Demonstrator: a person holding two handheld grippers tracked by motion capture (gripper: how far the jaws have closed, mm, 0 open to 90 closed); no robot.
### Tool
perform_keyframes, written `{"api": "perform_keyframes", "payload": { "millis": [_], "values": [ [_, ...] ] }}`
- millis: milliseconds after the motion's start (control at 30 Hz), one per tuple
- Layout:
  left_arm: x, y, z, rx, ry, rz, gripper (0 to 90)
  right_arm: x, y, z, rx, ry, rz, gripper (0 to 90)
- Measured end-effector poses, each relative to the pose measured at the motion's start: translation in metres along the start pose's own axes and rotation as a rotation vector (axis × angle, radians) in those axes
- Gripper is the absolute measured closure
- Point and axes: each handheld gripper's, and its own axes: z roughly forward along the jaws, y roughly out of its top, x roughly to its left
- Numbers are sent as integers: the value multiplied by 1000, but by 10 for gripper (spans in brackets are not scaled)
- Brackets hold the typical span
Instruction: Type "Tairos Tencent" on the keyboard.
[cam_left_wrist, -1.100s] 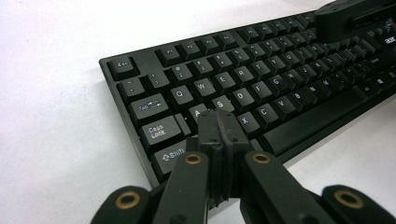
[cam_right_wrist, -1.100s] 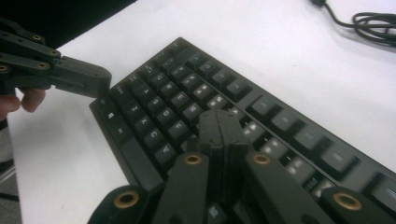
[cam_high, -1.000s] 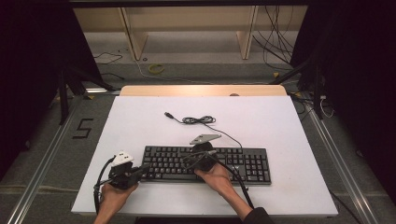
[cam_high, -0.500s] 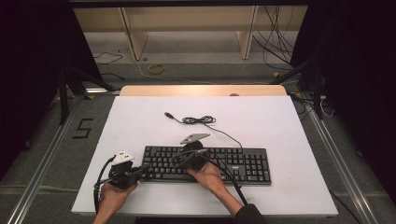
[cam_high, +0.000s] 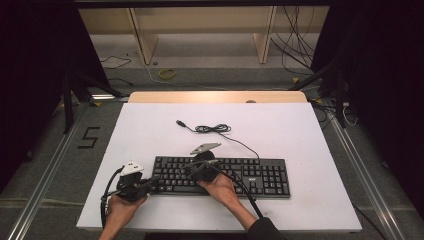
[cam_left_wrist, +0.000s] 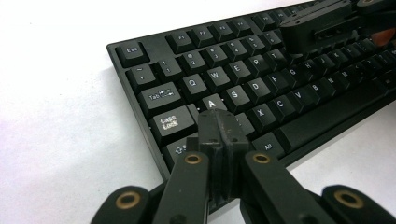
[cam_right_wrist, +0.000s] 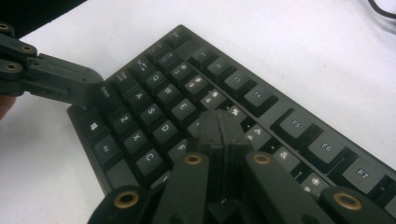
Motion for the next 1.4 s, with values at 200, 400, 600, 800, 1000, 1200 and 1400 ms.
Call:
{"api": "perform_keyframes", "payload": {
  "millis": [200, 400, 600, 800, 1000, 1200, 1400],
  "values": [
    [1, 0, 1, 13, 2, 2, 888, 0, 1, 3, 10, -6, -4, 900],
    [1, -1, 4, 27, 1, -1, 888, -1, 1, 6, 17, -13, 3, 900],
    [1, -1, 4, 32, 0, -2, 888, -2, 0, 8, 22, -14, 7, 900],
    [1, -1, 4, 32, -2, -2, 888, -2, 0, 8, 23, -14, 10, 900],
    [1, -1, 5, 41, -1, 7, 888, -2, 0, 8, 24, -15, 9, 900],
    [1, -2, 6, 56, 3, 14, 889, -2, -2, 11, 29, -29, -9, 900],
    [0, -3, 7, 52, 8, 14, 890, 0, -2, 11, 30, -40, -13, 900]
  ]
}}
